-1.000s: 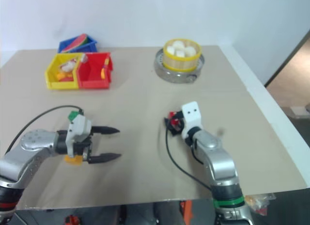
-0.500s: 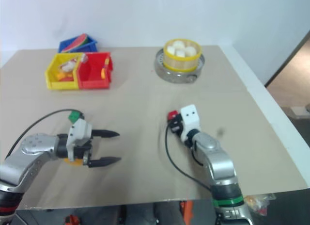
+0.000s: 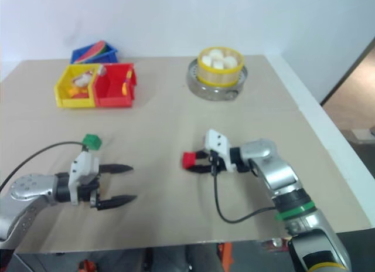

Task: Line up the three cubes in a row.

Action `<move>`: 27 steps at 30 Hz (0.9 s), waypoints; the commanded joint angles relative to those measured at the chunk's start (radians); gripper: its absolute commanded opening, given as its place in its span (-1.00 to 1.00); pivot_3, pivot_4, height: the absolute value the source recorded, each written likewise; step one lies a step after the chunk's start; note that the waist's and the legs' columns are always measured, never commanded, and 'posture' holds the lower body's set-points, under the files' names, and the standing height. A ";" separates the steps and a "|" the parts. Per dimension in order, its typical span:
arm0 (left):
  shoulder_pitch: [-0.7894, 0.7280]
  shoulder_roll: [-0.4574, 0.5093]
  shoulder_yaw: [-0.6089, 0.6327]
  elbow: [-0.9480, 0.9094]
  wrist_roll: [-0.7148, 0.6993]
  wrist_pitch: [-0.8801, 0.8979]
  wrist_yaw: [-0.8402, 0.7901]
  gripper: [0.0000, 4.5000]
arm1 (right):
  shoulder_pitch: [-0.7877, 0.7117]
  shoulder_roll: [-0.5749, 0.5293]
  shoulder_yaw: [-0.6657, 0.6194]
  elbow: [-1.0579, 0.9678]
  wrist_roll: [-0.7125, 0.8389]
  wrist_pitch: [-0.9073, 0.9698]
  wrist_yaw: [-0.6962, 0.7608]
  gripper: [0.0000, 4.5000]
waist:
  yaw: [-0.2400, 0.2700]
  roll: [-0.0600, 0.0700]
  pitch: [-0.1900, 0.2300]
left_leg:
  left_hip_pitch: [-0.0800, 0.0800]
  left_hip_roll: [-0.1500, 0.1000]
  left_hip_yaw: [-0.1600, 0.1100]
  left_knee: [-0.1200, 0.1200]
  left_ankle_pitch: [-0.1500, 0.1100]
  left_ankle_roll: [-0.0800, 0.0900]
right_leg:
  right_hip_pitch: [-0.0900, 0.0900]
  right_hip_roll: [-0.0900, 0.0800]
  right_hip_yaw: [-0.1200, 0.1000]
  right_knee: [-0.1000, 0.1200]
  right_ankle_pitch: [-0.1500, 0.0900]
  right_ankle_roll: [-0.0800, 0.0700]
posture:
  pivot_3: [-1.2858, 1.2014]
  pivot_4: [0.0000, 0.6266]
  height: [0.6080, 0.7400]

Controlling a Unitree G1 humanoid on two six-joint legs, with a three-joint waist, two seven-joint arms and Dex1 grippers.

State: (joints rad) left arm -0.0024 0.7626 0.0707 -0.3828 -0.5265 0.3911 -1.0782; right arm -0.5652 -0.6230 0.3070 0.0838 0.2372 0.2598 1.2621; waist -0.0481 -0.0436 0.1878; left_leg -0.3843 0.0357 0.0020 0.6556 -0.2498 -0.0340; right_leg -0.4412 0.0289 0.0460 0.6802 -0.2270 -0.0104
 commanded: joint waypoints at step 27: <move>-0.018 0.010 0.010 -0.074 -0.007 0.013 0.051 1.00 | -0.173 0.125 0.015 0.349 -0.096 -0.245 0.149 0.00 | 0.001 0.000 0.000 | 0.001 0.000 0.000 0.001 0.001 0.000 | 0.000 0.001 0.000 0.000 0.003 -0.004 | 0.03 -0.52 1.00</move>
State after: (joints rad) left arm -0.0102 0.7650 0.0754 -0.4377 -0.5291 0.4015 -1.0299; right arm -0.7187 -0.4969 0.3459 0.4315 0.1408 0.0240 1.4046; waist -0.0474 -0.0435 0.1879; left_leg -0.3836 0.0358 0.0023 0.6566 -0.2488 -0.0343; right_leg -0.4409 0.0295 0.0460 0.6804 -0.2235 -0.0141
